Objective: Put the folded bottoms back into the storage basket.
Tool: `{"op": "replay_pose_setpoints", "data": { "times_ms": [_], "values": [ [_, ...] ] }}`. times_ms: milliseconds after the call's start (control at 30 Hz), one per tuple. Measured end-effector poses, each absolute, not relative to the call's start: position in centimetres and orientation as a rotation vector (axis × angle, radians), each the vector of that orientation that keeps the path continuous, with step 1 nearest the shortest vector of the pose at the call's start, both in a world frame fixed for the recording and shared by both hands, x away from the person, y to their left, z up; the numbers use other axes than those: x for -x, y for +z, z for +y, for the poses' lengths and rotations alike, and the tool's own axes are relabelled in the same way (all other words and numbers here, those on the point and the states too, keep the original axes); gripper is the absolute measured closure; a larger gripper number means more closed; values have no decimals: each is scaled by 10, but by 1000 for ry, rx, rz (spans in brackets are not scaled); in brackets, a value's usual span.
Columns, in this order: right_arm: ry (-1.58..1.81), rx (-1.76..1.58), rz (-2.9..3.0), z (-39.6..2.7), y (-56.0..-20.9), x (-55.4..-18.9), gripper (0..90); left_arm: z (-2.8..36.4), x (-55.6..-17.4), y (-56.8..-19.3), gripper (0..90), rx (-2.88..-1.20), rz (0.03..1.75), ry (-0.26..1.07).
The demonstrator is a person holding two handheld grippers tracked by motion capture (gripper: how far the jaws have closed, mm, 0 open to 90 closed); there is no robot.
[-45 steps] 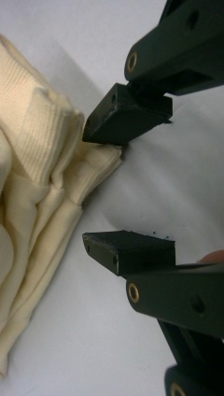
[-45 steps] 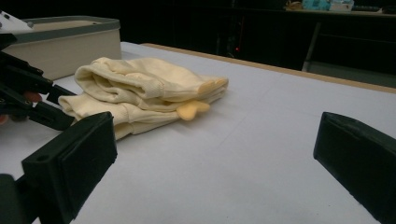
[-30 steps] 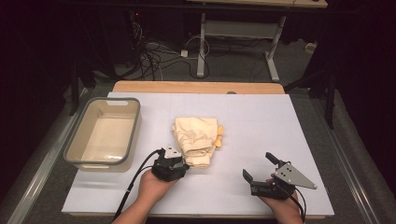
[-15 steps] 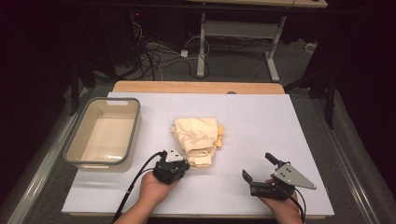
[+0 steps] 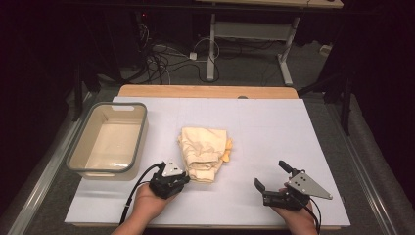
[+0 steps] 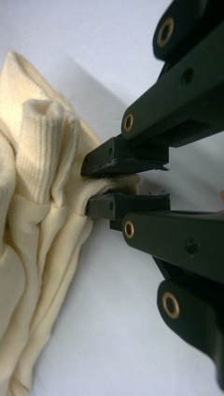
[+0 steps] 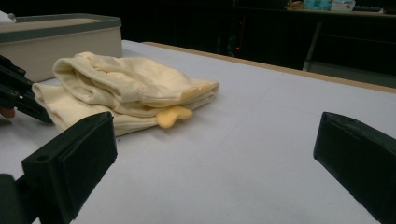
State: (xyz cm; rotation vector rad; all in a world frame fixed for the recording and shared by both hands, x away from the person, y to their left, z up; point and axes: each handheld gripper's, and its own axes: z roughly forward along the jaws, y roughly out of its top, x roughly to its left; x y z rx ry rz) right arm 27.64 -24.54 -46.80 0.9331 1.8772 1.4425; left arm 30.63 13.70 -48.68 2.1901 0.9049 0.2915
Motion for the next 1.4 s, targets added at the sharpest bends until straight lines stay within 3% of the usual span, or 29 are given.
{"op": "replay_pose_setpoints", "data": {
  "times_ms": [433,1400],
  "values": [
    [1439,-935,1885,-242,-470,-276,4,187,-303,-488,770,-2159,983,299],
    [1463,-914,2006,-210,-470,-283,26,194,-306,-495,764,-2111,1002,278]
  ]
}}
